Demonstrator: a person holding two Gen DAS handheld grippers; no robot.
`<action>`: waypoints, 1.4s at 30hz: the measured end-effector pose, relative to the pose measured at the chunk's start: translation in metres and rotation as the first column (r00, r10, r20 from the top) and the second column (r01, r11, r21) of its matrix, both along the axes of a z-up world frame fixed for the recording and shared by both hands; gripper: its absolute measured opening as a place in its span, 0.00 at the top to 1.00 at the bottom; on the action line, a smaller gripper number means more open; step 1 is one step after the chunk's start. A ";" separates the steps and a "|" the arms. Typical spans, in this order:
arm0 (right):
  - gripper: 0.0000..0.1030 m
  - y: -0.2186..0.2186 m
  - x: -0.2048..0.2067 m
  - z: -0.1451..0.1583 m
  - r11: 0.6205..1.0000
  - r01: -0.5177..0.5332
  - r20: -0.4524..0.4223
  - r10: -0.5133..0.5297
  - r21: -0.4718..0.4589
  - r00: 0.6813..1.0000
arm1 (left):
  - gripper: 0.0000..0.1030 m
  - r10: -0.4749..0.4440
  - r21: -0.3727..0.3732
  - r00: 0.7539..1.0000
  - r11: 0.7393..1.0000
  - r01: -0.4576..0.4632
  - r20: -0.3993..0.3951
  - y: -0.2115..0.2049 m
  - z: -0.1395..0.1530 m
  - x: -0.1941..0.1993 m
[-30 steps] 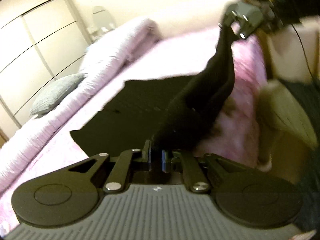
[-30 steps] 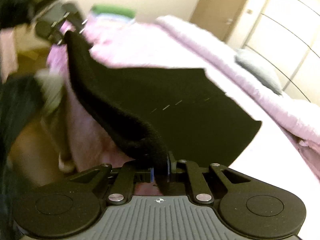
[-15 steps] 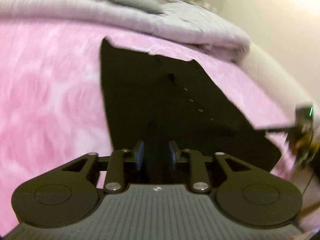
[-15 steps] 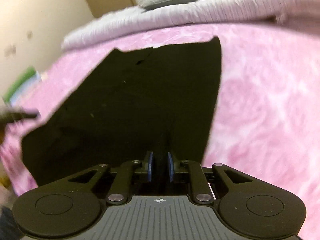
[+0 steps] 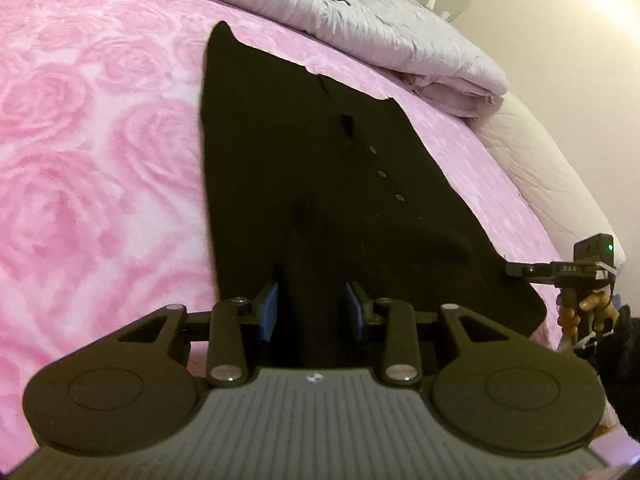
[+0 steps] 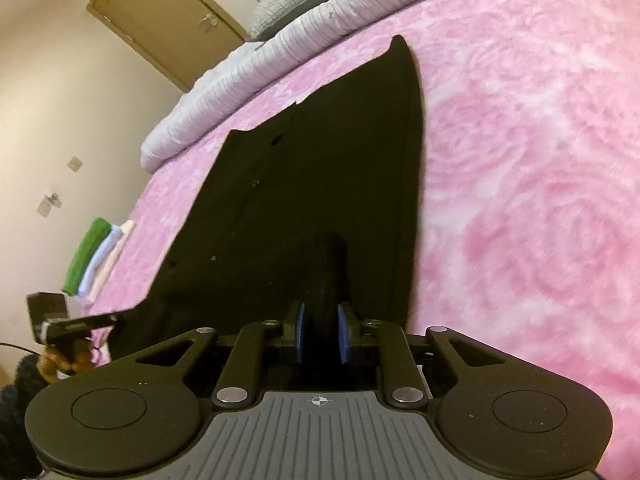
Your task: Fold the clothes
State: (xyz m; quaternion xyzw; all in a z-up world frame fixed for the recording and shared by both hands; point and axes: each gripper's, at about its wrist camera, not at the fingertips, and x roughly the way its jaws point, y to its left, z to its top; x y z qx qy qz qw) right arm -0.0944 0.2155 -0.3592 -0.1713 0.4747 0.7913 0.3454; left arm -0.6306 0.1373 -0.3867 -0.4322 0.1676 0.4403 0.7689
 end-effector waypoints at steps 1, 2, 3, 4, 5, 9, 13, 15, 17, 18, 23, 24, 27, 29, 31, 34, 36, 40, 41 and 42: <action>0.59 -0.001 0.000 -0.001 1.000 -0.009 -0.002 0.009 -0.006 1.000 | 0.71 0.000 0.002 1.000 1.000 0.000 0.005 -0.001 -0.001 0.000; 0.50 -0.001 -0.001 -0.002 1.000 -0.022 -0.003 0.022 -0.007 1.000 | 0.71 0.003 0.000 1.000 1.000 -0.003 0.011 -0.001 -0.002 -0.001; 0.51 -0.002 -0.001 -0.002 1.000 -0.029 -0.001 0.029 -0.002 1.000 | 0.71 0.006 -0.002 1.000 1.000 -0.006 0.018 -0.002 -0.003 -0.001; 0.51 -0.003 -0.001 -0.001 0.999 -0.033 0.002 0.033 0.006 0.999 | 0.71 0.009 -0.004 1.000 1.000 -0.009 0.024 -0.003 -0.004 -0.002; 0.51 -0.004 -0.001 -0.001 0.999 -0.035 0.005 0.035 0.005 0.999 | 0.73 0.011 -0.005 0.999 1.000 -0.011 0.030 -0.003 -0.005 -0.002; 0.73 -0.006 -0.005 0.000 1.000 -0.023 0.026 0.023 -0.014 0.999 | 0.92 0.004 0.047 1.000 0.999 -0.003 -0.015 -0.005 -0.001 0.004; 0.92 -0.014 -0.021 0.020 0.995 -0.020 0.145 0.005 0.098 0.989 | 0.93 0.017 0.167 0.999 0.986 -0.008 -0.050 -0.004 0.023 0.004; 0.92 -0.018 -0.027 0.039 0.982 -0.020 0.163 -0.012 0.190 0.986 | 0.93 0.025 0.227 0.997 0.974 -0.010 -0.067 -0.004 0.035 0.004; 0.92 -0.015 -0.028 0.058 0.964 -0.008 0.156 -0.034 0.265 0.987 | 0.93 0.035 0.286 0.996 0.958 -0.010 -0.083 -0.003 0.047 0.004; 0.92 -0.012 -0.029 0.068 0.952 -0.004 0.148 -0.043 0.305 0.988 | 0.93 0.040 0.315 0.995 0.949 -0.009 -0.091 -0.003 0.053 0.004; 0.92 0.017 -0.031 0.079 0.934 0.024 0.149 -0.083 0.357 0.985 | 0.92 0.049 0.311 0.990 0.950 -0.004 -0.135 0.015 0.044 0.005; 0.92 0.025 -0.034 0.068 0.942 0.023 0.168 -0.084 0.335 0.982 | 0.92 0.043 0.280 0.987 0.960 0.002 -0.156 0.020 0.032 0.007; 0.92 0.043 -0.043 0.039 0.960 0.021 0.224 -0.086 0.278 0.971 | 0.92 0.016 0.212 0.971 0.977 0.035 -0.237 0.033 0.001 0.014; 0.92 0.045 -0.043 0.035 0.960 0.030 0.227 -0.096 0.280 0.969 | 0.92 0.018 0.234 0.972 0.972 0.038 -0.233 0.034 0.004 0.013; 0.92 0.047 -0.042 0.032 0.959 0.039 0.229 -0.107 0.282 0.967 | 0.92 0.024 0.274 0.976 0.961 0.037 -0.216 0.033 0.014 0.010; 0.92 0.050 -0.042 0.026 0.957 0.053 0.233 -0.123 0.286 0.965 | 0.92 0.027 0.299 0.977 0.954 0.038 -0.213 0.035 0.019 0.010; 0.92 0.052 -0.042 0.023 0.956 0.062 0.236 -0.133 0.288 0.963 | 0.92 0.024 0.272 0.971 0.961 0.044 -0.239 0.040 0.011 0.015; 0.92 0.059 -0.052 0.009 0.968 0.070 0.288 -0.140 0.241 0.947 | 0.91 0.016 0.210 0.960 0.977 0.044 -0.279 0.046 -0.008 0.022; 0.91 0.060 -0.053 0.002 0.977 0.070 0.303 -0.130 0.200 0.944 | 0.89 0.037 0.214 0.964 0.977 0.021 -0.263 0.042 -0.008 0.019; 0.91 0.058 -0.052 0.000 0.978 0.082 0.305 -0.138 0.190 0.942 | 0.87 0.058 0.217 0.967 0.976 -0.003 -0.247 0.038 -0.007 0.016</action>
